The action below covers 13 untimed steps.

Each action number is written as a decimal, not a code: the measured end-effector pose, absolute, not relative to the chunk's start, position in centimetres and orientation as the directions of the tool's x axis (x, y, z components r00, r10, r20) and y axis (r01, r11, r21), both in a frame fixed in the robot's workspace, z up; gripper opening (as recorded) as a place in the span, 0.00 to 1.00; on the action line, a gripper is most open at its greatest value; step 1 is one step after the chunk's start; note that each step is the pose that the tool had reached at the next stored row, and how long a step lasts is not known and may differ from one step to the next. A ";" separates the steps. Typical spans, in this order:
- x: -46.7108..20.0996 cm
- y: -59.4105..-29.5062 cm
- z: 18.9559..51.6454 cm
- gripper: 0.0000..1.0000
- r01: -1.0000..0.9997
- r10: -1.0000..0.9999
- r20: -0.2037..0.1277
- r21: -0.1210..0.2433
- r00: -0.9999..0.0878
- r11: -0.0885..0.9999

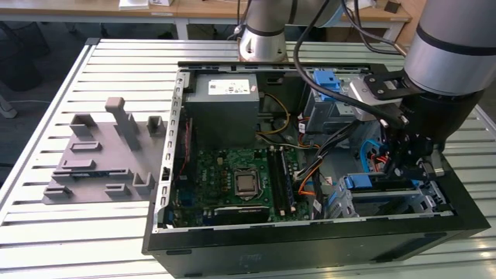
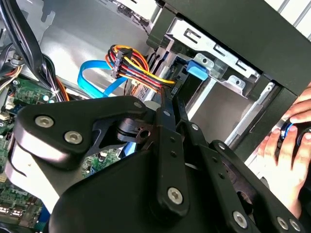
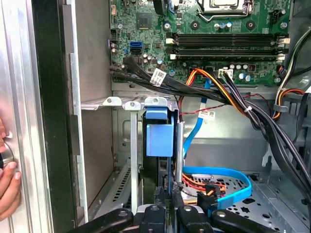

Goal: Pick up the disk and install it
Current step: 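Insert the first disk wire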

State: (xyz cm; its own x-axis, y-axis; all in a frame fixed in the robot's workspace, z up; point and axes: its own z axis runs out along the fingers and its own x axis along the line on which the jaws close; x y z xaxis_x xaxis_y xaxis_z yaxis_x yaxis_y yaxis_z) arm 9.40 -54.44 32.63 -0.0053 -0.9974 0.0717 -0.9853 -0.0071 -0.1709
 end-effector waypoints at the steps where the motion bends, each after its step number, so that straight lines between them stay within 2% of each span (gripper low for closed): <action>1: 9.4 -54.4 32.6 0.16 -0.985 -0.997 0.072 -0.171 -0.005 -0.007; 3: 9.4 -54.4 32.6 0.18 -0.985 -0.997 0.072 -0.171 -0.005 -0.007; 4: 9.4 -54.4 32.6 0.24 -0.985 -0.997 0.072 -0.171 -0.005 -0.007; 13: 9.4 -54.4 33.0 0.24 -0.985 -0.997 0.072 -0.170 -0.005 -0.007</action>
